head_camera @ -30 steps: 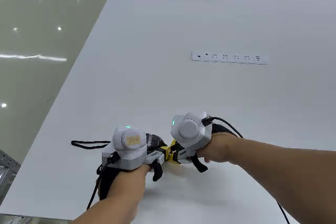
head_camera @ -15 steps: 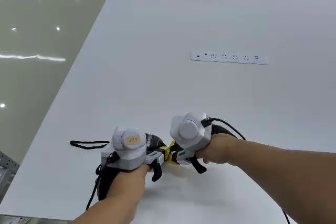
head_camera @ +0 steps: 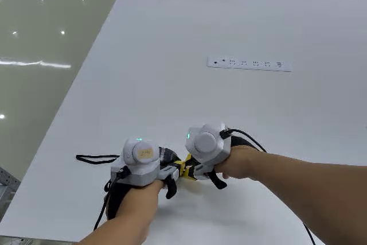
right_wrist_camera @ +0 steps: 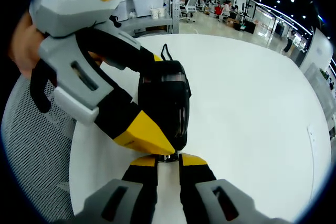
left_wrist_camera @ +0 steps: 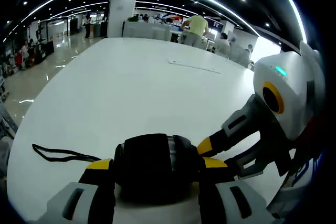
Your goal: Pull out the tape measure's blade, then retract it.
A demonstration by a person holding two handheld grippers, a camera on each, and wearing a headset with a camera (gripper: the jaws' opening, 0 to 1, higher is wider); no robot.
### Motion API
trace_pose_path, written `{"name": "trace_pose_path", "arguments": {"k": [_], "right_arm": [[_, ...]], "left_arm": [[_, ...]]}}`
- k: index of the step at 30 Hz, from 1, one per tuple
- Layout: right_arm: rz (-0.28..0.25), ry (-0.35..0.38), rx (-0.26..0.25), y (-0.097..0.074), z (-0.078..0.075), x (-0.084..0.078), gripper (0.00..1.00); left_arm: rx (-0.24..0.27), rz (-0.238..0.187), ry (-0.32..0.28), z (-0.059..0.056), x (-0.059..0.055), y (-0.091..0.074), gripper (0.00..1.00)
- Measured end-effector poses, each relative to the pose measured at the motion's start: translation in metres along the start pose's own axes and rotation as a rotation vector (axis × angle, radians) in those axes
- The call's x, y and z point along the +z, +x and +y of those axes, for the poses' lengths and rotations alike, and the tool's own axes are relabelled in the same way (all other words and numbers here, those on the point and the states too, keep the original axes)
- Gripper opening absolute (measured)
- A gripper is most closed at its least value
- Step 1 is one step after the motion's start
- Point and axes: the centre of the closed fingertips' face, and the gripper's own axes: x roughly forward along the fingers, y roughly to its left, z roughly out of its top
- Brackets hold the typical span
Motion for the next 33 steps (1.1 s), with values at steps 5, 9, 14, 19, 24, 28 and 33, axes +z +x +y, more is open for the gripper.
{"name": "trace_pose_path", "arguments": {"k": [5,9,14,19,24,28,33], "right_arm": [[-0.008,0.018,-0.001,0.0,0.0,0.0,0.15],[0.008,0.02,-0.012,-0.002,0.0,-0.007,0.15],[-0.011,0.028,-0.026,-0.013,-0.001,-0.014,0.16],[-0.031,0.076,-0.065,-0.027,0.0,-0.023,0.24],[-0.05,0.109,-0.112,-0.049,0.003,-0.039,0.31],[-0.064,0.147,-0.148,-0.066,0.001,-0.051,0.36],[-0.076,0.164,-0.169,-0.074,0.001,-0.056,0.44]], "left_arm": [[-0.024,-0.014,0.016,0.0,0.0,0.0,0.62],[-0.05,-0.002,0.016,0.003,-0.007,-0.001,0.68],[-0.101,-0.013,0.046,0.007,-0.007,-0.007,0.72],[-0.189,-0.054,0.084,0.005,0.003,-0.014,0.79],[-0.281,-0.082,0.169,-0.002,0.012,-0.024,0.95],[-0.308,-0.066,0.194,0.0,0.009,-0.028,1.0],[-0.309,-0.064,0.203,0.002,0.008,-0.03,1.0]]}}
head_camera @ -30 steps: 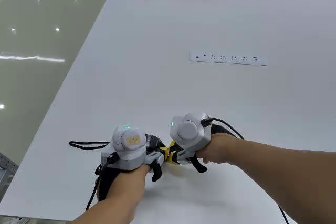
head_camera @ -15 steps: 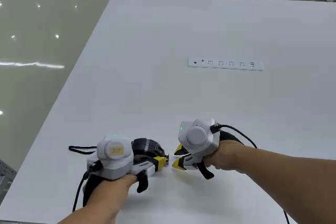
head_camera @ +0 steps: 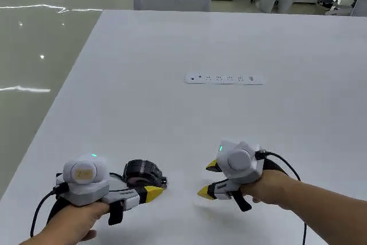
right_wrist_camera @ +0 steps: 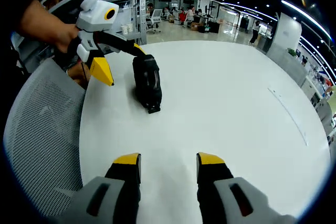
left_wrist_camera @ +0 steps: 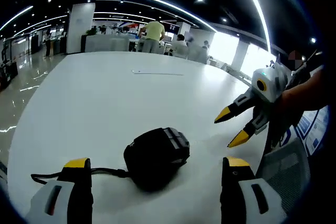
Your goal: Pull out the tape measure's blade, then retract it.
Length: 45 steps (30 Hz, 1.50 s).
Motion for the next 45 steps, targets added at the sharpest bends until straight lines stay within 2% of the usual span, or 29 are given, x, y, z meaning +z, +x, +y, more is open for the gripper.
{"name": "trace_pose_path", "arguments": {"k": [1,2,4,7,9,11,13,15,17,22,24,29,34,38,42,45], "right_arm": [[-0.005,0.007,-0.008,-0.003,-0.001,-0.001,0.45],[-0.045,0.071,-0.076,-0.035,-0.004,-0.025,0.46],[-0.074,0.106,-0.094,-0.046,-0.003,-0.028,0.48],[-0.099,0.139,-0.112,-0.06,-0.003,-0.035,0.55],[-0.114,0.151,-0.133,-0.071,-0.004,-0.04,0.58],[-0.12,0.169,-0.152,-0.08,-0.007,-0.048,0.6],[-0.127,0.182,-0.17,-0.088,-0.009,-0.053,0.62],[-0.176,0.231,-0.185,-0.1,-0.012,-0.057,0.68],[-0.166,0.248,-0.212,-0.109,-0.017,-0.068,0.74],[-0.195,0.298,-0.234,-0.124,-0.016,-0.084,0.81],[-0.199,0.308,-0.241,-0.13,-0.013,-0.09,0.85],[-0.219,0.345,-0.263,-0.141,-0.01,-0.105,0.93],[-0.224,0.373,-0.292,-0.151,-0.012,-0.115,1.0],[-0.248,0.4,-0.322,-0.161,-0.012,-0.124,1.0],[-0.248,0.402,-0.334,-0.166,-0.009,-0.134,1.0],[-0.273,0.365,-0.336,-0.169,-0.003,-0.129,1.0]], "left_arm": [[-0.001,0.002,0.002,0.0,-0.001,-0.001,1.0],[-0.024,-0.044,-0.021,0.003,0.0,-0.014,1.0],[-0.028,-0.069,-0.023,0.003,0.003,-0.02,1.0],[-0.026,-0.055,0.009,0.005,-0.002,-0.025,1.0],[-0.053,-0.036,0.028,0.0,-0.007,-0.029,1.0],[-0.061,-0.042,0.051,-0.002,-0.006,-0.033,1.0],[-0.066,-0.046,0.05,-0.003,-0.005,-0.037,1.0],[-0.075,-0.059,0.03,-0.004,-0.004,-0.041,1.0],[-0.079,-0.06,0.016,-0.004,-0.006,-0.043,1.0],[-0.074,-0.03,0.033,-0.005,-0.018,-0.048,1.0],[-0.063,-0.01,0.097,-0.003,-0.021,-0.051,1.0],[-0.071,-0.022,0.085,-0.002,-0.019,-0.061,1.0],[-0.057,-0.021,0.111,0.002,-0.027,-0.069,1.0],[-0.042,-0.048,0.068,0.008,-0.029,-0.075,1.0],[-0.042,-0.059,0.069,0.01,-0.03,-0.078,1.0],[-0.045,-0.063,0.08,0.01,-0.028,-0.079,1.0]]}}
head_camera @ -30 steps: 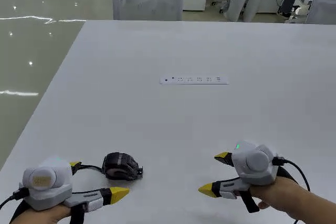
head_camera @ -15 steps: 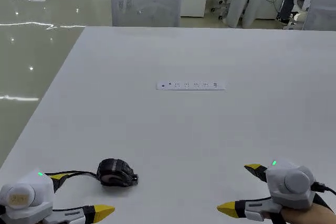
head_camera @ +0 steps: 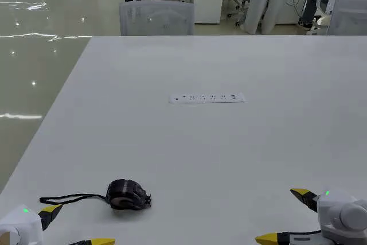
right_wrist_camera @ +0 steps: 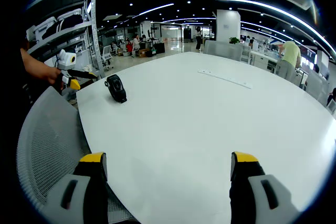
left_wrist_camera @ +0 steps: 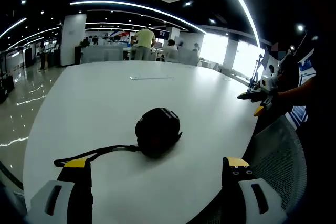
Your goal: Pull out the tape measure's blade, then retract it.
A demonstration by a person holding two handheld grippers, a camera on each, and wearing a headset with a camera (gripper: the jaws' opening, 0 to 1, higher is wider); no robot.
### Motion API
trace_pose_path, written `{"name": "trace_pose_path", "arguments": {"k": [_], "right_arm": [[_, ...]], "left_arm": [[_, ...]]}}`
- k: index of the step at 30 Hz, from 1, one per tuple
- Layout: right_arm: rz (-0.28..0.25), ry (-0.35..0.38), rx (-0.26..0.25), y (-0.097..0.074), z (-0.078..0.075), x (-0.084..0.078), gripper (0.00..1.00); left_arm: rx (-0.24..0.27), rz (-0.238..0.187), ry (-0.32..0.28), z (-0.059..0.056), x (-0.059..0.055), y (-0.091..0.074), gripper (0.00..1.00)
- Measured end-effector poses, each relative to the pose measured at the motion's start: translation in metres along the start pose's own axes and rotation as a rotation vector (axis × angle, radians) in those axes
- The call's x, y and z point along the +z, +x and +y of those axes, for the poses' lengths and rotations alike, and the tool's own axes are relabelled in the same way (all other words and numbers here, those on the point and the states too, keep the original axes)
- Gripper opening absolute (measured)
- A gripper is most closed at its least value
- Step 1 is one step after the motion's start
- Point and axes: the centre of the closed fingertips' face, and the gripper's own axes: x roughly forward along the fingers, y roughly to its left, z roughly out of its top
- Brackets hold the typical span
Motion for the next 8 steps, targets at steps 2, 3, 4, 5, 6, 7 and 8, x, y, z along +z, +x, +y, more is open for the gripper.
{"name": "trace_pose_path", "arguments": {"k": [2,3,4,5,6,7,8], "right_arm": [[0.004,-0.002,0.002,0.0007,0.0006,-0.0007,1.0],[0.008,-0.008,0.001,0.0013,0.0003,-0.0015,1.0],[0.01,-0.012,-0.002,0.0016,-0.0004,-0.0022,1.0],[0.012,-0.013,-0.006,0.002,-0.001,-0.0027,1.0],[0.011,-0.013,-0.008,0.0015,-0.0002,-0.0016,1.0],[0.009,-0.014,-0.009,0.0016,0.0004,-0.0008,1.0],[0.007,-0.018,-0.011,0.0023,-0.0003,-0.001,1.0]], "left_arm": [[0.001,-0.018,0.014,0.0003,0.0039,-0.0003,1.0],[0.001,-0.026,0.015,-0.0005,0.0062,-0.0001,1.0],[-0.001,-0.028,0.013,-0.0007,0.007,0.0002,1.0],[0.0,-0.031,0.015,-0.0028,0.0087,-0.0001,1.0],[0.001,-0.031,0.019,-0.0032,0.0092,-0.0001,1.0],[0.002,-0.031,0.02,-0.0032,0.0094,-0.0002,1.0],[0.002,-0.031,0.02,-0.0033,0.0098,-0.0004,1.0]]}}
